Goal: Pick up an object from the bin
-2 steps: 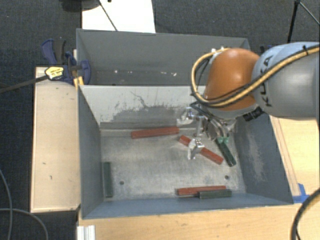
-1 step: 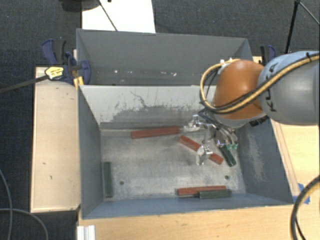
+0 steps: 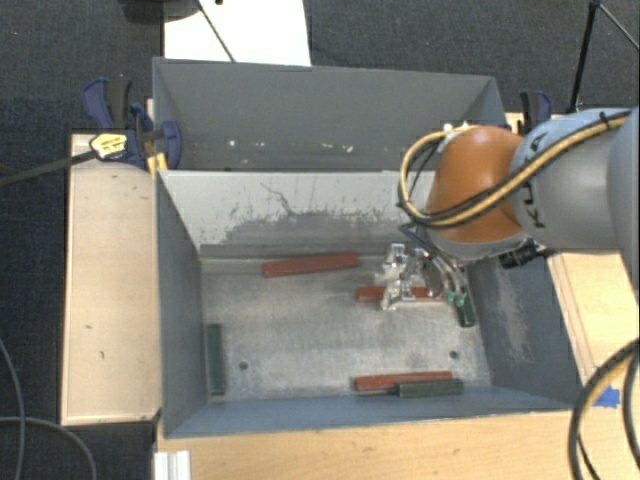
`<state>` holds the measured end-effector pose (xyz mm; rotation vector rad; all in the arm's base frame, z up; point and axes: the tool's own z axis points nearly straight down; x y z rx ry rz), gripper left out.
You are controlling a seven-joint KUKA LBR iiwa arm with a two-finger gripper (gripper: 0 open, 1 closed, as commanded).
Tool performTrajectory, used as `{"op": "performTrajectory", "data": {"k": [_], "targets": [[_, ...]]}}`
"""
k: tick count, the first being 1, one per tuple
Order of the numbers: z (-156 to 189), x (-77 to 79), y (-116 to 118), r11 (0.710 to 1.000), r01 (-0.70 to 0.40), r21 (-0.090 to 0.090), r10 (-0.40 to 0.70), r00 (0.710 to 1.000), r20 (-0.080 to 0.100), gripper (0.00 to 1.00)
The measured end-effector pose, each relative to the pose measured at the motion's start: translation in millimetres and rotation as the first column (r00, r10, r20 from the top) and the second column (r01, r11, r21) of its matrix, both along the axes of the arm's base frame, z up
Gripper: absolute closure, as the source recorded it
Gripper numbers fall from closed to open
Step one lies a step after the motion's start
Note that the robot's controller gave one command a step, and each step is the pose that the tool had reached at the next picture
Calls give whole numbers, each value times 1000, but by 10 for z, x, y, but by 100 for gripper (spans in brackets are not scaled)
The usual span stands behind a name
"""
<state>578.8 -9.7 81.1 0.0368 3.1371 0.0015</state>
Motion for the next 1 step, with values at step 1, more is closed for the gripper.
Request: {"op": "performTrajectory", "data": {"k": [1], "targets": [[0,0,0,1000,0,0,0,1000,0,100]]}}
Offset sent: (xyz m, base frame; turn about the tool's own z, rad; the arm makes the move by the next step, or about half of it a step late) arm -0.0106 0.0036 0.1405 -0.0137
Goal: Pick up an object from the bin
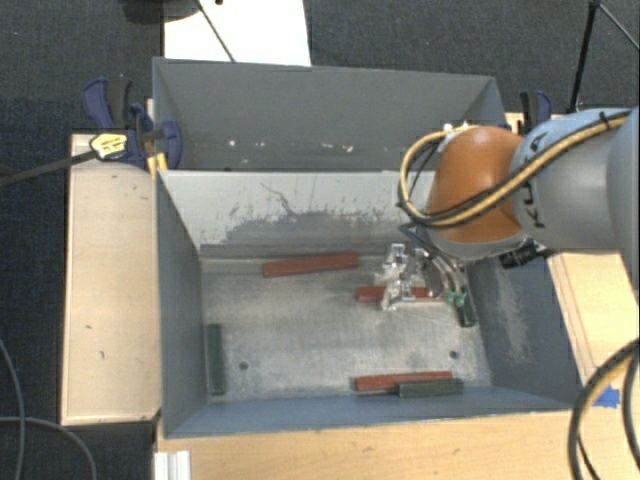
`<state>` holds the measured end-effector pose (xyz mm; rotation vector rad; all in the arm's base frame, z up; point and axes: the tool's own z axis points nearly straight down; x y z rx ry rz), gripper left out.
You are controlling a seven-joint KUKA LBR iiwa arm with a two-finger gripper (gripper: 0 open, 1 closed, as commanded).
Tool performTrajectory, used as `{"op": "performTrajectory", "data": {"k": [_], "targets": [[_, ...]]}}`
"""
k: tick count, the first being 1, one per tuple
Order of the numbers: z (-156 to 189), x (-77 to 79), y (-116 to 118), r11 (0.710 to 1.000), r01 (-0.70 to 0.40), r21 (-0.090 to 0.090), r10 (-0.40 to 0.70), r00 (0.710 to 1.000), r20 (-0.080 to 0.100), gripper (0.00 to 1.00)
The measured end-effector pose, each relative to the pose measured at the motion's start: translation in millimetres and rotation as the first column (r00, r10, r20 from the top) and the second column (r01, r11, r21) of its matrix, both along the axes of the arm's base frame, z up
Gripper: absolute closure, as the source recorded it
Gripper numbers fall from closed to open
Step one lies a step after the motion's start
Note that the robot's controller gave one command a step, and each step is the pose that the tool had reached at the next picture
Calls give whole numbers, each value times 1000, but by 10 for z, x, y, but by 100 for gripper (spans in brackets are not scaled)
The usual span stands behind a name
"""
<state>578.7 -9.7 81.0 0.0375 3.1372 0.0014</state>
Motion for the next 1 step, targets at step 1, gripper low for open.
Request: {"op": "performTrajectory", "data": {"k": [1], "targets": [[1416,-96,34,1000,-8,0,8,1000,-1,100]]}}
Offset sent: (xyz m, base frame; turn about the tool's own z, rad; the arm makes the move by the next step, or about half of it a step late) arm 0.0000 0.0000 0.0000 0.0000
